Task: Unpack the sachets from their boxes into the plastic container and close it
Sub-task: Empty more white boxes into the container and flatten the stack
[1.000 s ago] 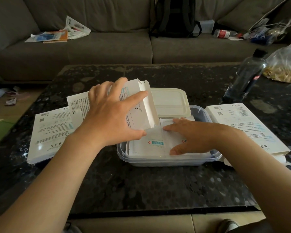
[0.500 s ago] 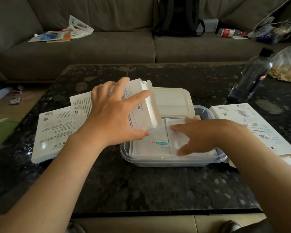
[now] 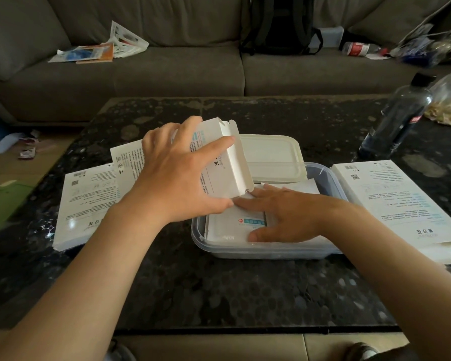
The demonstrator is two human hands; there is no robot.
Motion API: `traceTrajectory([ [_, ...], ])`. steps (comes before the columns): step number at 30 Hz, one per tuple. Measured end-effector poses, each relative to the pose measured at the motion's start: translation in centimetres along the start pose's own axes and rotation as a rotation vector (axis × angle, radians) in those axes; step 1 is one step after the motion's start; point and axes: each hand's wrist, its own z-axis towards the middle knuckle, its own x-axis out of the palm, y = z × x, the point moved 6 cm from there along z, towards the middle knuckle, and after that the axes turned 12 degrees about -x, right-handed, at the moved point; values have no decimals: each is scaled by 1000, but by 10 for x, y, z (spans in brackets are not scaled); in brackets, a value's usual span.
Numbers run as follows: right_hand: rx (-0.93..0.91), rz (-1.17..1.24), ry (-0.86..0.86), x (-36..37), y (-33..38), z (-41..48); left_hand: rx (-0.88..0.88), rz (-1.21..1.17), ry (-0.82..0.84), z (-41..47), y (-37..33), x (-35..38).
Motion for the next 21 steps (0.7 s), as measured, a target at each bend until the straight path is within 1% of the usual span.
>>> traceTrajectory([
  [10,-35,-117,20,12,-6,9,5,-2,0,-1,-4,0],
  [21,-36,-80,25,19,-12,11,3,-4,-4,-2,-4,0],
])
